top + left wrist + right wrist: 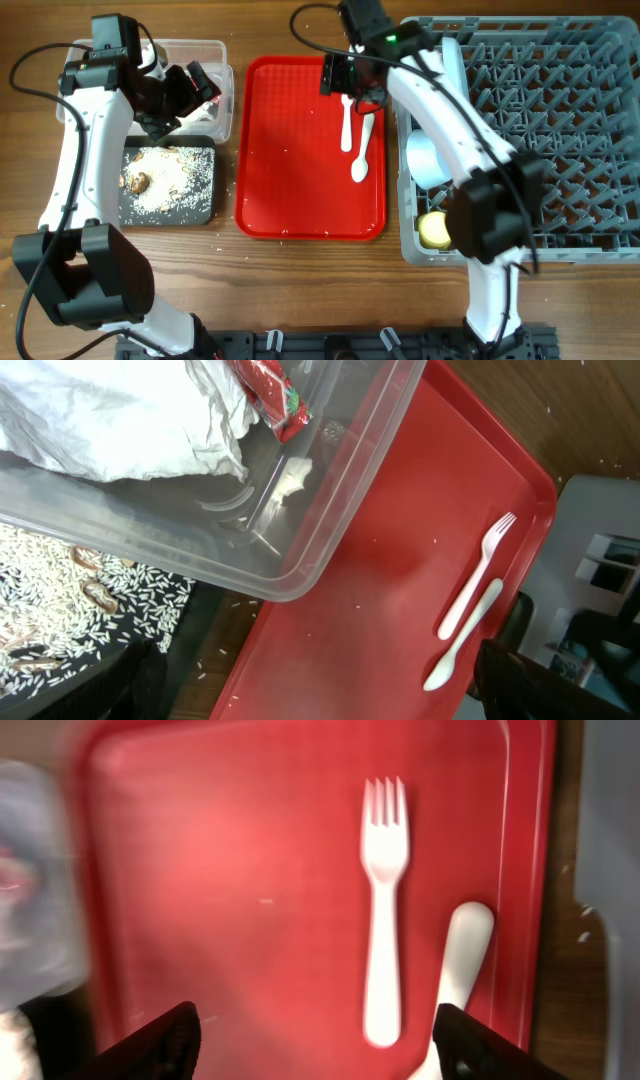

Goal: Sort waste into correct bins and load items into the dishwasher rack
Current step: 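Grasp the white fork on the red tray with the right gripper, then place the white fork into the rack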

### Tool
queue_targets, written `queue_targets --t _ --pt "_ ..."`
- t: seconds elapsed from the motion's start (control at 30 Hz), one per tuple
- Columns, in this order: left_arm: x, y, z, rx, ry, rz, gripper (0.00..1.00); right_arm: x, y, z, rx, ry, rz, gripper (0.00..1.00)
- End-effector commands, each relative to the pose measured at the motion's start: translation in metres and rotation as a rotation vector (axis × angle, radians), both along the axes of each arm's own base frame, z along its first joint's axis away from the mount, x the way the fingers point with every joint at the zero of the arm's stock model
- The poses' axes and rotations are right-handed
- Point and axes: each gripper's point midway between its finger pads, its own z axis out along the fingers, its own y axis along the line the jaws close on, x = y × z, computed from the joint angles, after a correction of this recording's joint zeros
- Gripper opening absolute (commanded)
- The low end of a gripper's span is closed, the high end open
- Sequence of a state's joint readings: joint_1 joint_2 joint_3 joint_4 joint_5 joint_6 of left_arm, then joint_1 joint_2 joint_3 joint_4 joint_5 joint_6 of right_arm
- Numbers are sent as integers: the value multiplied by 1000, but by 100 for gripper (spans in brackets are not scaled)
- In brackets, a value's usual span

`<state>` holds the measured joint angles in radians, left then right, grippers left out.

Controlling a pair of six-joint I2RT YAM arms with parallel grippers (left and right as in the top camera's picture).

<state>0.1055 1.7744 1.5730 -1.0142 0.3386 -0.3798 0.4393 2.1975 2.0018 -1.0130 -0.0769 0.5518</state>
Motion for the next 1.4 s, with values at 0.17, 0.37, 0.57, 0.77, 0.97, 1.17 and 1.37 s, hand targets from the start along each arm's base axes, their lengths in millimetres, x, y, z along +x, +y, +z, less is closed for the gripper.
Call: queue_targets --t 0.17,0.37,0.57,0.77,0.97,1.17,1.37 --pt "2 -1 11 4 -31 -7 100 -3 -3 -104 -37 187 -69 67" --pt "2 -1 11 4 -31 -6 100 10 5 -121 -9 158 -105 47" --pt "2 -1 11 4 -31 -6 100 9 8 -127 4 172 -130 5" --pt "2 -1 11 4 -31 -6 100 -4 21 -103 57 206 43 4" --pt "2 -1 11 4 -31 -6 100 -30 -33 105 -73 -114 182 4" --pt "2 -1 11 4 -31 -6 100 -114 -185 188 -431 -123 -173 4" --pt "2 -1 11 4 -31 -7 100 -150 -224 86 -578 196 -35 4"
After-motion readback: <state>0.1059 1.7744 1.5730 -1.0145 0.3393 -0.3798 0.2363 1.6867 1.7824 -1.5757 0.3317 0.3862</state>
